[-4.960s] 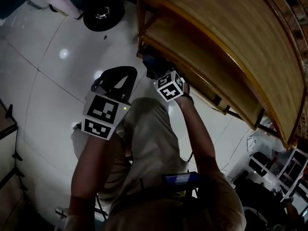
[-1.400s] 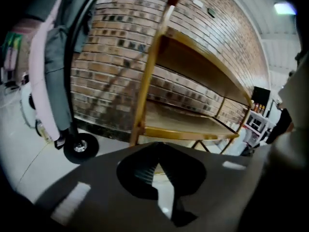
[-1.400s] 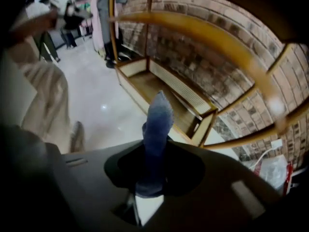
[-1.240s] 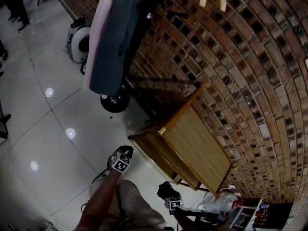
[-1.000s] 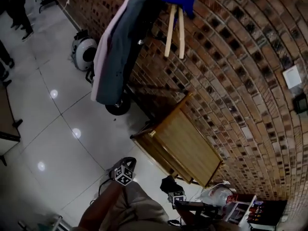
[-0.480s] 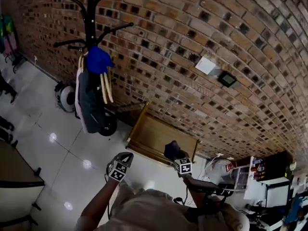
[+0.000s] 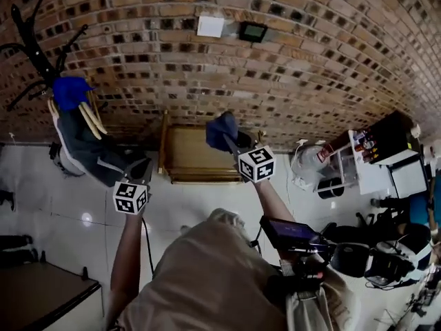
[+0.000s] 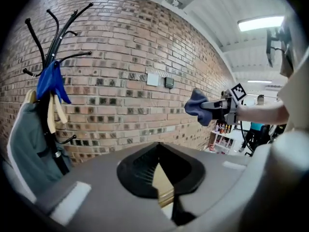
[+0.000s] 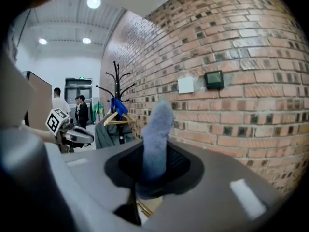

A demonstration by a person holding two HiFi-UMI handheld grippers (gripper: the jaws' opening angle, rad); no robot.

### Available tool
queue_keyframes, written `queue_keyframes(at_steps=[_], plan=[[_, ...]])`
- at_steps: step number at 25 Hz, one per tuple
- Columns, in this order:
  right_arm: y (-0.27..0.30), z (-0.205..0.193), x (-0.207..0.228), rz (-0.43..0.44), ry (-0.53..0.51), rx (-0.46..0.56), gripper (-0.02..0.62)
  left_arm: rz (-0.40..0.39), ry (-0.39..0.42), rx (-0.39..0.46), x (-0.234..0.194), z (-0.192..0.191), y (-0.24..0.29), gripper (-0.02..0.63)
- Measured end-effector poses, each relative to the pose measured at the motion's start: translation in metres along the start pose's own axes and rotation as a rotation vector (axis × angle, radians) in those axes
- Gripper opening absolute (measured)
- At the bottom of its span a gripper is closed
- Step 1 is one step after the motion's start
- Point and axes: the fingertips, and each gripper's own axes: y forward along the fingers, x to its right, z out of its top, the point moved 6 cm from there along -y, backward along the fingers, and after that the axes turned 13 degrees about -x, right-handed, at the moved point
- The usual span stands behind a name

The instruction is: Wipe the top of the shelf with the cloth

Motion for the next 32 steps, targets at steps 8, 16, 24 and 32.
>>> queue_keyframes(at_steps=[8, 16, 24, 32], plan=[[-0.037, 0.011, 0.028, -0.072, -0.030, -0.004, 0.086, -0.131, 0.013, 0.025, 0.048, 0.064, 0.043, 0.005], [-0.032, 0.008, 0.056, -0.110, -0.074, -0.081, 0.087, -0.190, 0.008, -0.040, 0.072, 0.078, 0.080, 0.005], [-0.005, -0.014, 0.091, -0.129, -0.118, -0.269, 0.087, -0.200, 0.025, -0.065, 0.086, 0.098, 0.111, 0.005], [-0.006, -0.020, 0.103, -0.099, -0.117, -0.251, 0.081, -0.190, 0.033, -0.044, 0.097, 0.121, 0.125, 0.005]])
